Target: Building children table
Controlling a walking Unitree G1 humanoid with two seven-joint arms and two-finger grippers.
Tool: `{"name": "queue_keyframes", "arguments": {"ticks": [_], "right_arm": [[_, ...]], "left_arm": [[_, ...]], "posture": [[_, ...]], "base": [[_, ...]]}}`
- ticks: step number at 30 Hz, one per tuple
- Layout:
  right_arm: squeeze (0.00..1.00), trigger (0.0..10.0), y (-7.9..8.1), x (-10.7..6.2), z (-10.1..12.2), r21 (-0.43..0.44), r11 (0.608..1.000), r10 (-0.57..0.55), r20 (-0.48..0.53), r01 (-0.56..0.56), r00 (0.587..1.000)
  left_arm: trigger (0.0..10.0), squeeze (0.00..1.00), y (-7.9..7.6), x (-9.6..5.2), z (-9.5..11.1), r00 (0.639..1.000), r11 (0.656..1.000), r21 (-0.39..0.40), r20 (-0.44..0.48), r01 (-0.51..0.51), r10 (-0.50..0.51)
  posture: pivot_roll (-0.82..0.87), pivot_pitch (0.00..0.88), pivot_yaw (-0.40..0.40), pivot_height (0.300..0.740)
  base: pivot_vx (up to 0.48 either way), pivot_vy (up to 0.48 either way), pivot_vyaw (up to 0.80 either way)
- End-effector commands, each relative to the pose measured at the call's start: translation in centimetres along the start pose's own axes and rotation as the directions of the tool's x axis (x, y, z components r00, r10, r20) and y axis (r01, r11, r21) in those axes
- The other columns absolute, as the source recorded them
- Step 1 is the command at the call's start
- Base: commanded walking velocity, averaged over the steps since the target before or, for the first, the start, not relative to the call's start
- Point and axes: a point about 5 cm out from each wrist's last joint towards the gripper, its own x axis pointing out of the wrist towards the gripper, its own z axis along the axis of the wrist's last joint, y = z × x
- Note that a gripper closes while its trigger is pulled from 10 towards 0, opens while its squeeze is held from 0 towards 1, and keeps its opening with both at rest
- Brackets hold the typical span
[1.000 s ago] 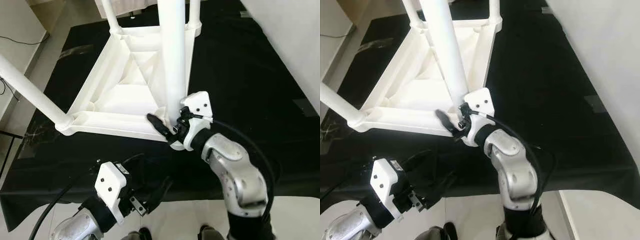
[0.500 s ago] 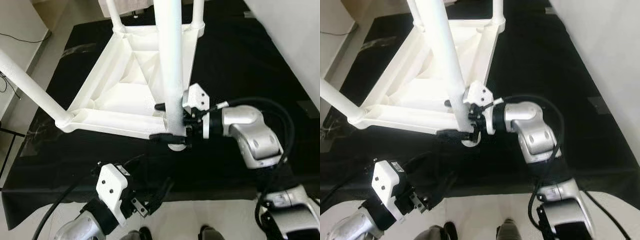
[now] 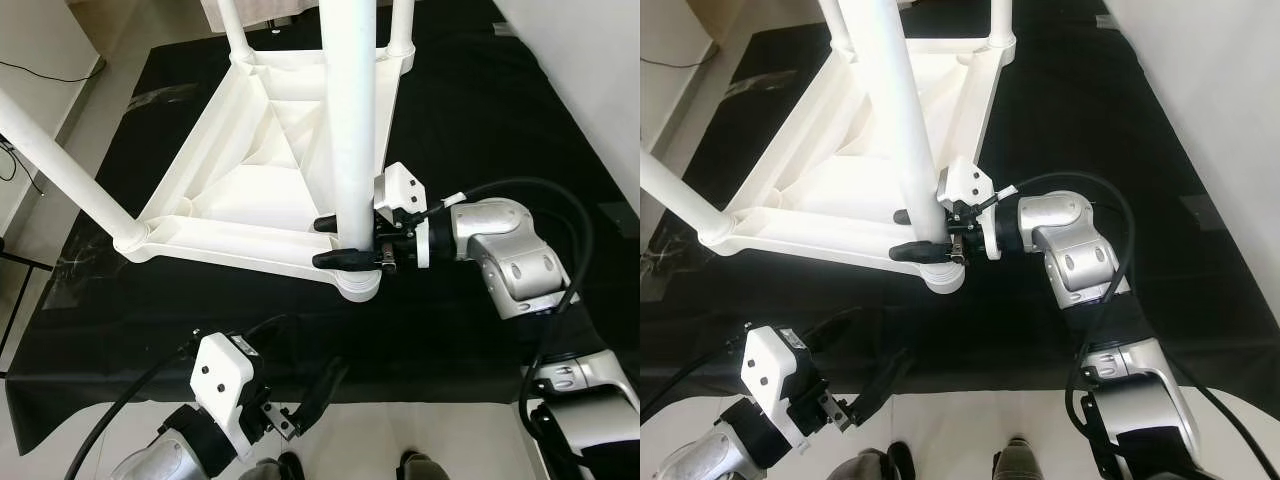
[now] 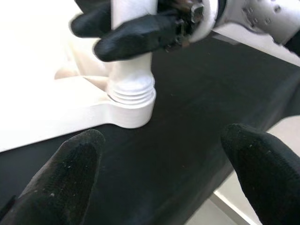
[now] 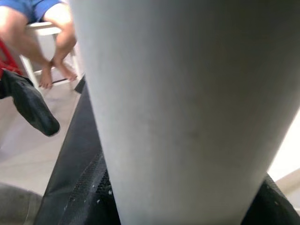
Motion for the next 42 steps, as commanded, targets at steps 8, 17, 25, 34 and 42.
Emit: {"name": "queue_keyframes", "arguments": {"ticks": [8, 17, 25, 34, 42], "right_arm": [[0.0, 0.0, 2.5, 0.0, -3.1, 0.157, 0.877, -0.438, -0.129, 0.454, 0.89], [0.0, 0.0, 7.9, 1.9, -4.9, 0.247, 0.588, -0.699, -0.324, 0.771, 0.637], [1.0, 10.0, 6.9, 3.7, -2.3, 0.371, 0.72, -0.578, -0.148, 0.587, 0.803], [0.0, 10.0, 4.2, 2.7, 0.5, 0.139, 0.982, -0.138, 0.09, 0.125, 0.986], [0.0, 10.0, 2.1, 1.9, 1.1, 0.052, 0.996, 0.065, 0.067, -0.069, 0.996]], "left_arm": [[10.0, 0.0, 0.3, -1.1, 0.1, 0.998, 0.998, -0.01, -0.011, -0.062, 0.062], [10.0, 0.0, 0.7, -2.1, 0.0, 0.993, 0.994, 0.025, -0.046, -0.11, 0.111], [10.0, 0.0, 1.1, -2.5, -0.2, 0.981, 0.98, 0.069, -0.038, -0.188, 0.191], [10.0, 0.0, 1.1, -1.7, -0.2, 0.986, 0.984, 0.068, -0.012, -0.165, 0.166], [10.0, 0.0, 0.9, -1.7, -0.3, 0.987, 0.986, 0.06, -0.01, -0.158, 0.159]], "posture": [[-0.04, 0.308, 0.102, 0.74], [-0.03, 0.306, 0.118, 0.74], [-0.03, 0.307, 0.11, 0.74], [-0.02, 0.292, 0.109, 0.74], [-0.01, 0.283, 0.111, 0.74]], "base": [[0.0, 0.0, 0.0], [0.0, 0.0, 0.0], [0.0, 0.0, 0.0], [0.0, 0.0, 0.0], [0.0, 0.0, 0.0]]}}
